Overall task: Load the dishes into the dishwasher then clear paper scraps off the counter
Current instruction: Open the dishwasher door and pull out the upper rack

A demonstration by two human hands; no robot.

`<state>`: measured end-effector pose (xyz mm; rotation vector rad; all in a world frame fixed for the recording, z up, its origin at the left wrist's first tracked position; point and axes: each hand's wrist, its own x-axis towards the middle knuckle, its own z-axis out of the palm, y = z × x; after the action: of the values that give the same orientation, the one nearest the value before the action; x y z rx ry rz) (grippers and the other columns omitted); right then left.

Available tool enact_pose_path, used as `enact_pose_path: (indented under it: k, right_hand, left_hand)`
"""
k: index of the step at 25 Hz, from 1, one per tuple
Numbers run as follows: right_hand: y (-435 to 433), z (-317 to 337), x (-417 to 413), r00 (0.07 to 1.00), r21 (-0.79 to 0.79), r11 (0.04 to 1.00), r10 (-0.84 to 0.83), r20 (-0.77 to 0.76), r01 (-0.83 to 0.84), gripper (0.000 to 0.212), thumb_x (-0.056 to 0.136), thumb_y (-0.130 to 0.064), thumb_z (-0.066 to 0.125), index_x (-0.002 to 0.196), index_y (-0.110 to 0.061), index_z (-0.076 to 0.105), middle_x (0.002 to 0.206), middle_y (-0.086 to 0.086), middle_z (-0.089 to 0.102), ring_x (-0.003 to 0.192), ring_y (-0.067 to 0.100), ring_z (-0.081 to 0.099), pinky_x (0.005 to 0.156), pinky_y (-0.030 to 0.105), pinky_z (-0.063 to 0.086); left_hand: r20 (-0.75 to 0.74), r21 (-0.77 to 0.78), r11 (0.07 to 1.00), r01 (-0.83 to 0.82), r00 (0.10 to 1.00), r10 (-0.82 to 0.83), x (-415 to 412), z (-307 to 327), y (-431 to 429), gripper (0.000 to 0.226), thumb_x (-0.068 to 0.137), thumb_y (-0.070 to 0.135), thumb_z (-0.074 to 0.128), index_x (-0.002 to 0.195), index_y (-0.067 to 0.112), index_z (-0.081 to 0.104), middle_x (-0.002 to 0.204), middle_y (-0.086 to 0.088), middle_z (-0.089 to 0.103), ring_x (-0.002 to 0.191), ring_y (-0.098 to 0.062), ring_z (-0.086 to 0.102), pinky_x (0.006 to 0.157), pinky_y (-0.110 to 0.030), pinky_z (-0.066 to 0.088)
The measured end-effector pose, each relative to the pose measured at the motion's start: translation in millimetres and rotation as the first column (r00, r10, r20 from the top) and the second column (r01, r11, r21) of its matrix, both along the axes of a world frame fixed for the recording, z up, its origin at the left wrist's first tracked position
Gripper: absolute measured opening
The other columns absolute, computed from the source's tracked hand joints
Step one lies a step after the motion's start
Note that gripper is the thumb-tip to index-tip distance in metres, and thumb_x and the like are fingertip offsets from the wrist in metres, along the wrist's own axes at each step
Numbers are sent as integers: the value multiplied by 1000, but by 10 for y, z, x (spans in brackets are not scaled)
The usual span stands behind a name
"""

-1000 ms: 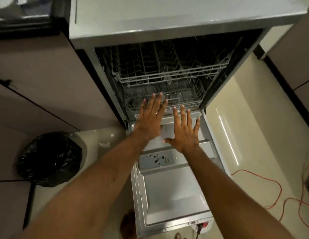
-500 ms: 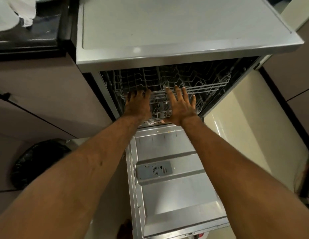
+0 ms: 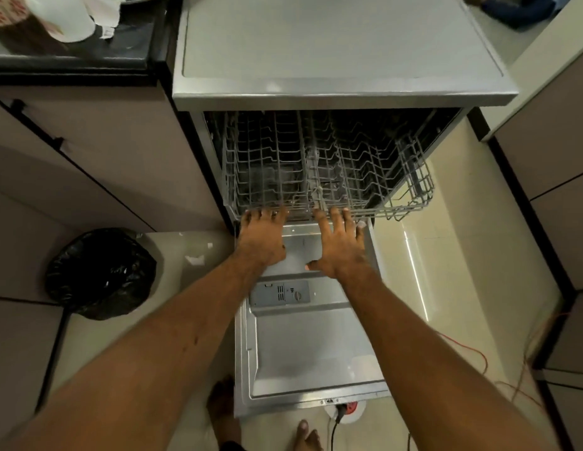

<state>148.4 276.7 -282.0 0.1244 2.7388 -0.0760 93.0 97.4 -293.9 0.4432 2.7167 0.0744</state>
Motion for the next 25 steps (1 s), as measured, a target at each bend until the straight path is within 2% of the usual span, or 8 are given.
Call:
enact_pose_path:
  k: [4, 10, 15, 21, 25]
  right_hand:
    - [30, 91, 506, 998, -11, 1000, 9, 60, -9, 137, 74, -69, 82, 166, -31, -13, 175, 11, -10, 160, 38, -9, 128, 62, 10]
    - [9, 199, 1162, 992, -61, 998, 5, 126, 3, 135, 75, -65, 84, 165, -35, -13, 175, 10, -10, 160, 37, -11, 128, 63, 9]
    - [10, 238, 1728, 989, -82, 997, 4, 148, 8, 135, 77, -62, 84, 166, -34, -13, 175, 11, -9, 161, 38, -9, 129, 60, 12]
    - [-23, 275, 2257, 982, -95, 995, -11, 188, 29, 135, 76, -62, 85, 166, -33, -12, 175, 10, -10, 161, 37, -11, 129, 60, 9]
    - [-37, 271, 2525, 978, -88, 996, 2, 207, 17, 135, 77, -63, 83, 165, -33, -15, 175, 9, -13, 160, 37, -13, 128, 60, 7]
  left_hand:
    - [61, -13, 1000, 25, 998, -24, 518, 72, 25, 103, 80, 43, 75, 161, 24, 14, 159, -15, 34, 148, -38, 29, 124, -59, 20]
    - [144, -15, 998, 55, 988, -52, 1205, 183, -28, 95, 84, 37, 73, 159, 22, 17, 154, -14, 41, 145, -36, 35, 125, -56, 18]
    - [220, -14, 998, 54, 974, -50, 1742, 274, -43, 94, 85, 24, 70, 161, 23, 15, 159, -14, 36, 149, -35, 31, 126, -53, 18]
    - [291, -58, 996, 73, 955, -53, 2241, 377, -49, 101, 86, 26, 73, 164, 23, 8, 161, -15, 31, 151, -36, 26, 126, -51, 20]
    - [310, -57, 996, 67, 950, -46, 2480, 405, -57, 96, 87, 25, 70, 163, 23, 12, 161, -13, 32, 150, -33, 28, 125, -49, 20]
